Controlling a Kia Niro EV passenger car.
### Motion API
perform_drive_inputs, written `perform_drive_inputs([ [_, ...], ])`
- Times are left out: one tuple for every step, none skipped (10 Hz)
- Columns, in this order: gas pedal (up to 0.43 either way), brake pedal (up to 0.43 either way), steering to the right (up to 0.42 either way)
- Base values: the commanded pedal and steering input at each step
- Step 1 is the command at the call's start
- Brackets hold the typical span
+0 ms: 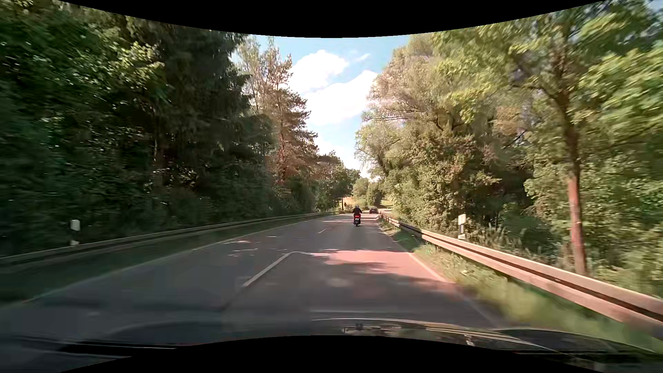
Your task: Follow the waypoints while adhering to traffic rules and regulations
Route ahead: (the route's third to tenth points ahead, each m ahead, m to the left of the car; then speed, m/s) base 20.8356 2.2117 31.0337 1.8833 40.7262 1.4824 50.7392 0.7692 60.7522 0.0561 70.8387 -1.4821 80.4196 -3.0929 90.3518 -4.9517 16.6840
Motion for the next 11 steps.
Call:
perform_drive_inputs([
  [0.138,0.012,0.008],
  [0.138,0.012,0.008],
  [0.138,0.012,0.009],
  [0.138,0.012,0.009],
  [0.138,0.012,0.009],
  [0.189,0.012,0.009],
  [0.189,0.012,0.008],
  [0.197,0.012,0.008],
  [0.22,0.012,0.008],
  [0.24,0.012,0.008],
  [0.24,0.012,0.007],
])
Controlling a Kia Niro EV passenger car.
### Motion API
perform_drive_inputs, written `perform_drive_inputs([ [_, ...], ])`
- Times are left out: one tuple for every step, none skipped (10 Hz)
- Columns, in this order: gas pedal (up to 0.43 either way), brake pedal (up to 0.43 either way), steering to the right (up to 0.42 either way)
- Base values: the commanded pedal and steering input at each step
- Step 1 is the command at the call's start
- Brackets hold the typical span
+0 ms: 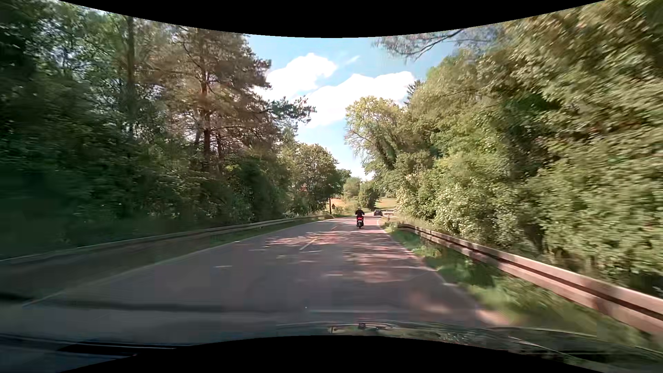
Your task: Follow the waypoints while adhering to traffic rules and regulations
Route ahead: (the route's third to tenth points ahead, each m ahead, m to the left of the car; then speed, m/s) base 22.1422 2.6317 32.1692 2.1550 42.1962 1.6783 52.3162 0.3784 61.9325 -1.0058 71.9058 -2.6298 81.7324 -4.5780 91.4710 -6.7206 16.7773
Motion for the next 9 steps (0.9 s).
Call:
perform_drive_inputs([
  [0.24,0.012,0.008],
  [0.24,0.012,0.007],
  [0.24,0.012,0.008],
  [0.24,0.012,0.007],
  [0.24,0.012,0.007],
  [0.24,0.012,0.006],
  [0.24,0.012,0.006],
  [0.24,0.012,0.006],
  [0.24,0.012,0.005],
])
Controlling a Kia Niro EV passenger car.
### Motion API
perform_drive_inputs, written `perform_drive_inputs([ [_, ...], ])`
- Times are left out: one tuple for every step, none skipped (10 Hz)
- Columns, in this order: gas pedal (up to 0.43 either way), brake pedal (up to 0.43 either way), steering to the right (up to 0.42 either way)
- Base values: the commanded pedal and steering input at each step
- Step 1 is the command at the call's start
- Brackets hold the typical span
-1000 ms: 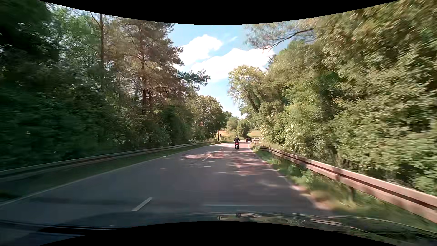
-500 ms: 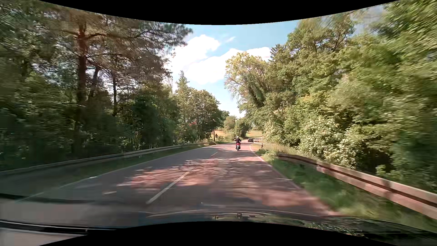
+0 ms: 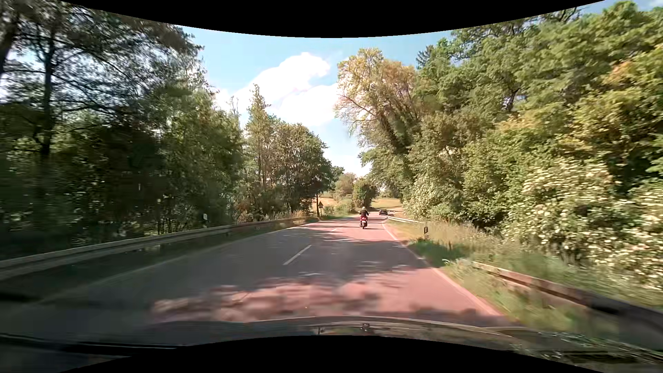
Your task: Follow the waypoints while adhering to traffic rules and regulations
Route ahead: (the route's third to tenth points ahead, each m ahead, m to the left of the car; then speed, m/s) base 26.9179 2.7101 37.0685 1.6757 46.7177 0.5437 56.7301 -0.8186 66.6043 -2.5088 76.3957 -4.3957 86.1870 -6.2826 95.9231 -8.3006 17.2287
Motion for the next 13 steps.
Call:
perform_drive_inputs([
  [0.24,0.012,0.006],
  [0.24,0.012,0.006],
  [0.24,0.012,0.007],
  [0.24,0.012,0.011],
  [0.24,0.012,0.013],
  [0.24,0.012,0.013],
  [0.24,0.012,0.013],
  [0.24,0.012,0.013],
  [0.24,0.012,0.013],
  [0.24,0.012,0.013],
  [0.24,0.012,0.015],
  [0.24,0.012,0.016],
  [0.24,0.012,0.017],
])
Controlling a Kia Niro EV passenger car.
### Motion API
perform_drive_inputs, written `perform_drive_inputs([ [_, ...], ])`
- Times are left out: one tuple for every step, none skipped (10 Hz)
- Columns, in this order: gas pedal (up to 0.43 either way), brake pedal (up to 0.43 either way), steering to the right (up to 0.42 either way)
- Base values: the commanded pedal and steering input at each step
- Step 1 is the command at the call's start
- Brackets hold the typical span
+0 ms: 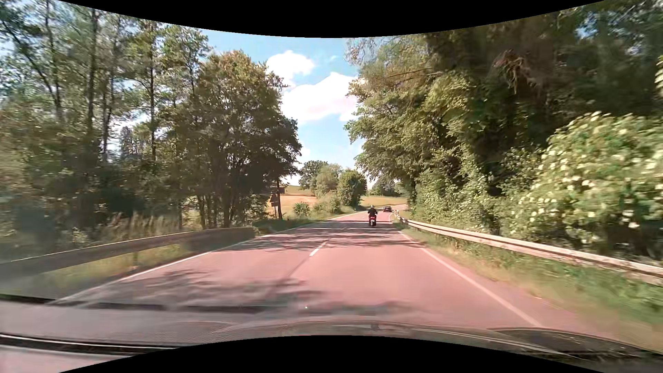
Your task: Follow the waypoints while adhering to traffic rules and regulations
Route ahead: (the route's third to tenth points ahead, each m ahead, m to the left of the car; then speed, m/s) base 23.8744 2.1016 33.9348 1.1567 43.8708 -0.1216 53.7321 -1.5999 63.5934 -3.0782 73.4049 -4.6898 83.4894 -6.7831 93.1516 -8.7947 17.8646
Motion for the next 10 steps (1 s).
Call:
perform_drive_inputs([
  [0.24,0.012,0.016],
  [0.24,0.006,0.017],
  [0.24,0.012,0.017],
  [0.24,0.012,0.017],
  [0.24,0.012,0.017],
  [0.24,0.012,0.02],
  [0.228,0.012,0.023],
  [0.197,0.012,0.025],
  [0.189,0.012,0.025],
  [0.15,0.012,0.023],
])
